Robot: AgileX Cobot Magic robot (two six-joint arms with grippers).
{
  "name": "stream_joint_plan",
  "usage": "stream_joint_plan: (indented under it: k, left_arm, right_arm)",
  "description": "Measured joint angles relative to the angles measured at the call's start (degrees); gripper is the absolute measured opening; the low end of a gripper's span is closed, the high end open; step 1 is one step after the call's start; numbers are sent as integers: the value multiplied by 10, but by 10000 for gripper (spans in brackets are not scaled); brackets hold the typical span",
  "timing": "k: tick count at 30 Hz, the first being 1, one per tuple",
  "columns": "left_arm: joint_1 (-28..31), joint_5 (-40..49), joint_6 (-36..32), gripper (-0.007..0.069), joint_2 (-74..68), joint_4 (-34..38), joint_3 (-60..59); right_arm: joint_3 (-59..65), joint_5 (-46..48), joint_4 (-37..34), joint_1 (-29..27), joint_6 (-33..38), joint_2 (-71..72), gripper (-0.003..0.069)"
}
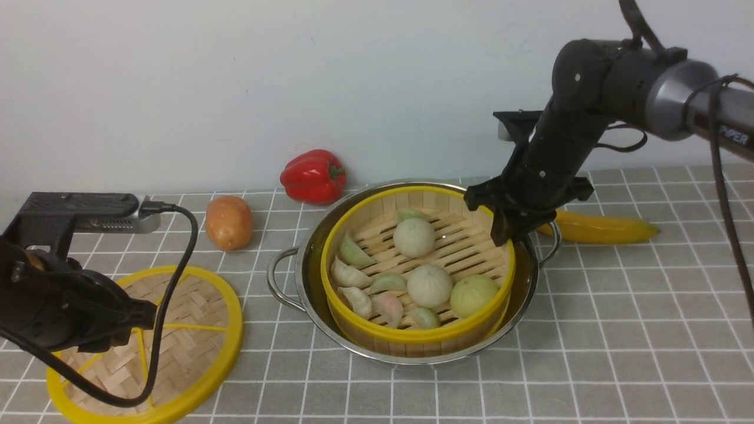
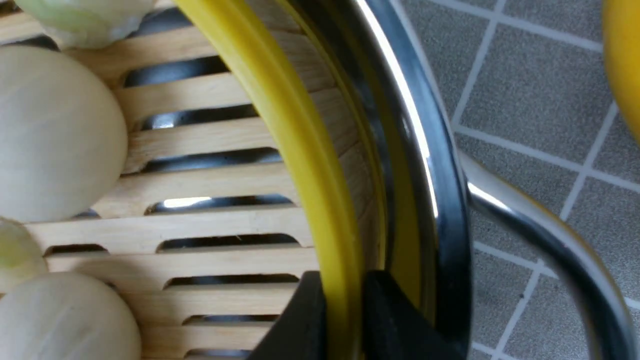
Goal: Place the steamer in the pot on the grey tablecloth, and put the lid on the steamer.
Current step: 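Place the bamboo steamer basket of food into the steel pot with the right gripper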
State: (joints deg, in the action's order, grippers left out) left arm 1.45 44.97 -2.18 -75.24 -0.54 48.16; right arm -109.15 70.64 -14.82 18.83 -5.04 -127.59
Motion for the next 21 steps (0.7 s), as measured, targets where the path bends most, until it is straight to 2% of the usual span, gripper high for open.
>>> stream_joint_plan:
  k: [5, 10, 14, 15, 16, 21]
  left_arm:
    - [0, 0, 0, 243, 0, 0, 0]
    - [0, -1, 0, 243, 0, 0, 0]
    - [0, -9, 0, 243, 0, 0, 0]
    - [0, -9, 0, 243, 0, 0, 0]
    - [0, -20, 0, 243, 0, 0, 0]
    - [0, -57, 0, 243, 0, 2, 0]
  right_arm:
    - [0, 0, -2, 0, 8, 0, 96]
    - [-1, -1, -8, 0, 8, 0, 132]
    - [-1, 0, -16, 0, 8, 0, 243]
    - [-1, 0, -16, 0, 8, 0, 248]
    - [-3, 0, -20, 0, 8, 0, 303]
    - [-43, 0, -25, 0, 22, 0, 395]
